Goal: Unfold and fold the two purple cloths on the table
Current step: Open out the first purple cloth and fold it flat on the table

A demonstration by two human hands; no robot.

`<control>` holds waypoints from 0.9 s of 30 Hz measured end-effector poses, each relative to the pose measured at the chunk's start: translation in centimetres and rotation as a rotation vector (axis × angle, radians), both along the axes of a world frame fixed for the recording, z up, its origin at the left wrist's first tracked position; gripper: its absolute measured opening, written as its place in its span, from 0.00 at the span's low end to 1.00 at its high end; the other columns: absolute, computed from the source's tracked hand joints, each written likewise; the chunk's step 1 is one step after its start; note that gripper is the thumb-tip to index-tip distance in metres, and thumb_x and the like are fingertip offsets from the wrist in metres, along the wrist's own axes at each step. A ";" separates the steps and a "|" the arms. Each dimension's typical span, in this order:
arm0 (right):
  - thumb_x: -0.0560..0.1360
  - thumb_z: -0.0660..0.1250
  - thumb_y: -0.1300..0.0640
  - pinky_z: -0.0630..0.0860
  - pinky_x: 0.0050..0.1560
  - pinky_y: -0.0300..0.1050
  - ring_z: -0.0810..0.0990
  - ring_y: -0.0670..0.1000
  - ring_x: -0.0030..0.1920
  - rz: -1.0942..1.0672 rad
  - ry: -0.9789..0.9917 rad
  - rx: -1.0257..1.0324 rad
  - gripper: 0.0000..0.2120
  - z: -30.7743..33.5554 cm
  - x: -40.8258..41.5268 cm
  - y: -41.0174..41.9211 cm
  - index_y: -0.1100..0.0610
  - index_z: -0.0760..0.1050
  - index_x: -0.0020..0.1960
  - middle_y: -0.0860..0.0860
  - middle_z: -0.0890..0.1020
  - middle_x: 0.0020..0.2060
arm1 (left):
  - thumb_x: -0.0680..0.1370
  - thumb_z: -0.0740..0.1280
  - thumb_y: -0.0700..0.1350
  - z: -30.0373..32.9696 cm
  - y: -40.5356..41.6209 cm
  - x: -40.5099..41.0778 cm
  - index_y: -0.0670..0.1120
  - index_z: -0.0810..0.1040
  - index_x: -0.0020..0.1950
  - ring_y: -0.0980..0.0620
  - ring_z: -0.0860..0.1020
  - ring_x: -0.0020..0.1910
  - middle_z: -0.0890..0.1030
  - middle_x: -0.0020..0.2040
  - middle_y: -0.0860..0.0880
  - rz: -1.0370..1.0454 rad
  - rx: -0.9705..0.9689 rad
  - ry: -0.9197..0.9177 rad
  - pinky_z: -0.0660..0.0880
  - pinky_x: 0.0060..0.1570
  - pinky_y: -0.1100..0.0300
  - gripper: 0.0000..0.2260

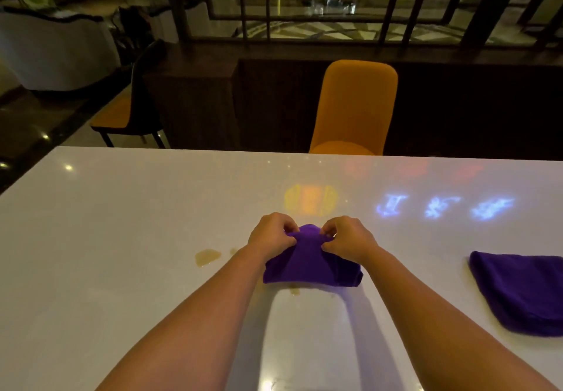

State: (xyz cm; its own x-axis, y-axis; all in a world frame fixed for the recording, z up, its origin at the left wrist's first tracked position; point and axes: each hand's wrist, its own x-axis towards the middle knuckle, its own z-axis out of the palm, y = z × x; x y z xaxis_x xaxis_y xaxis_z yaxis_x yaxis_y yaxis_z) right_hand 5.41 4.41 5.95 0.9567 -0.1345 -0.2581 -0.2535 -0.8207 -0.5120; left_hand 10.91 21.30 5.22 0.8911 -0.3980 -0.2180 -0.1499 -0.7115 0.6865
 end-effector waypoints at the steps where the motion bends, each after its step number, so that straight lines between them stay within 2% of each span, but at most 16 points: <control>1: 0.70 0.68 0.59 0.77 0.46 0.43 0.78 0.51 0.46 -0.003 0.020 -0.002 0.10 -0.8 -0.1 0.2 0.52 0.78 0.51 0.51 0.81 0.49 | 0.70 0.69 0.38 -0.9 0.1 -0.1 0.48 0.81 0.43 0.52 0.76 0.42 0.79 0.42 0.52 -0.002 0.002 0.014 0.74 0.44 0.58 0.06; 6: 0.70 0.65 0.59 0.76 0.45 0.44 0.77 0.51 0.45 -0.043 0.082 -0.024 0.09 -4.5 -1.3 1.1 0.51 0.77 0.49 0.50 0.82 0.48 | 0.71 0.67 0.37 -5.1 0.3 -0.8 0.48 0.82 0.46 0.50 0.79 0.47 0.83 0.48 0.49 0.000 0.013 0.049 0.76 0.48 0.57 0.08; 9: 0.70 0.64 0.55 0.77 0.45 0.45 0.77 0.51 0.44 -0.049 0.047 -0.044 0.08 -5.2 -1.7 1.5 0.51 0.77 0.49 0.51 0.82 0.47 | 0.72 0.66 0.40 -6.1 0.4 -1.0 0.48 0.81 0.50 0.50 0.78 0.50 0.82 0.53 0.49 -0.059 0.044 0.016 0.77 0.52 0.55 0.09; 11: 0.72 0.62 0.49 0.77 0.52 0.50 0.77 0.52 0.49 -0.061 -0.004 -0.088 0.12 -5.5 -1.9 2.2 0.52 0.76 0.53 0.52 0.82 0.51 | 0.73 0.66 0.43 -6.1 0.9 -0.7 0.49 0.79 0.54 0.50 0.78 0.53 0.81 0.55 0.49 -0.120 0.057 0.004 0.76 0.54 0.54 0.11; 12: 0.74 0.60 0.46 0.72 0.62 0.55 0.75 0.54 0.57 -0.084 -0.016 -0.131 0.16 -5.8 -2.0 2.6 0.51 0.75 0.58 0.52 0.79 0.58 | 0.74 0.65 0.45 -6.0 1.3 -0.5 0.49 0.78 0.57 0.50 0.78 0.55 0.80 0.57 0.49 -0.138 0.056 -0.008 0.76 0.56 0.54 0.12; 13: 0.76 0.56 0.43 0.61 0.69 0.60 0.69 0.55 0.66 -0.122 -0.011 -0.173 0.21 -6.1 -2.2 3.1 0.50 0.70 0.64 0.52 0.74 0.65 | 0.75 0.64 0.48 -6.0 1.9 -0.2 0.50 0.76 0.60 0.50 0.77 0.57 0.79 0.59 0.49 -0.143 0.058 -0.032 0.75 0.58 0.55 0.14; 15: 0.77 0.46 0.38 0.43 0.71 0.67 0.50 0.55 0.76 -0.201 0.010 -0.236 0.27 -6.6 -2.4 4.3 0.46 0.57 0.73 0.51 0.58 0.76 | 0.77 0.61 0.53 -6.0 3.8 0.2 0.53 0.69 0.68 0.50 0.70 0.66 0.74 0.67 0.50 -0.116 0.058 -0.124 0.68 0.64 0.55 0.19; 16: 0.76 0.43 0.36 0.39 0.70 0.69 0.44 0.55 0.76 -0.236 0.016 -0.256 0.28 -6.9 -2.5 5.0 0.44 0.51 0.74 0.50 0.52 0.77 | 0.78 0.58 0.56 -6.0 5.1 0.4 0.54 0.64 0.71 0.51 0.65 0.71 0.69 0.72 0.51 -0.090 0.068 -0.197 0.63 0.68 0.53 0.22; 19: 0.74 0.41 0.33 0.40 0.67 0.74 0.39 0.57 0.76 -0.343 0.043 -0.280 0.31 -7.7 -2.5 6.9 0.42 0.45 0.75 0.50 0.46 0.77 | 0.77 0.44 0.62 -6.8 10.7 1.0 0.58 0.52 0.75 0.54 0.49 0.77 0.54 0.78 0.53 0.030 0.200 -0.424 0.47 0.73 0.49 0.26; 22: 0.72 0.42 0.30 0.43 0.66 0.78 0.39 0.61 0.75 -0.474 0.115 -0.144 0.34 -8.7 -1.5 9.3 0.42 0.45 0.74 0.51 0.46 0.77 | 0.73 0.33 0.66 -8.9 17.6 1.9 0.59 0.44 0.74 0.53 0.44 0.77 0.45 0.76 0.56 0.194 0.311 -0.437 0.43 0.72 0.43 0.31; 24: 0.71 0.43 0.28 0.43 0.64 0.80 0.39 0.63 0.75 -0.538 0.152 -0.095 0.36 -9.7 -1.0 10.7 0.42 0.45 0.74 0.52 0.45 0.77 | 0.75 0.37 0.62 -10.8 21.4 2.3 0.58 0.46 0.75 0.51 0.44 0.77 0.45 0.78 0.53 0.260 0.443 -0.392 0.43 0.72 0.38 0.28; 27: 0.70 0.47 0.27 0.45 0.63 0.81 0.40 0.64 0.75 -0.564 0.105 -0.248 0.37 -11.4 -0.9 11.6 0.41 0.47 0.74 0.52 0.46 0.77 | 0.79 0.46 0.54 -13.1 24.1 2.7 0.56 0.51 0.76 0.47 0.45 0.77 0.48 0.79 0.49 0.314 0.471 -0.286 0.43 0.71 0.34 0.24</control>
State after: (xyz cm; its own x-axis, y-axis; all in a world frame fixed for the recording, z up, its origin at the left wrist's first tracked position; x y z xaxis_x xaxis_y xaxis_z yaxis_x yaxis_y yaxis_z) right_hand 4.54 16.04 -5.43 0.6922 -0.6795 -0.2431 -0.7211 -0.6371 -0.2724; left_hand 13.56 45.43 -7.90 0.9987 -0.0275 -0.0418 -0.0160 -0.9673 0.2530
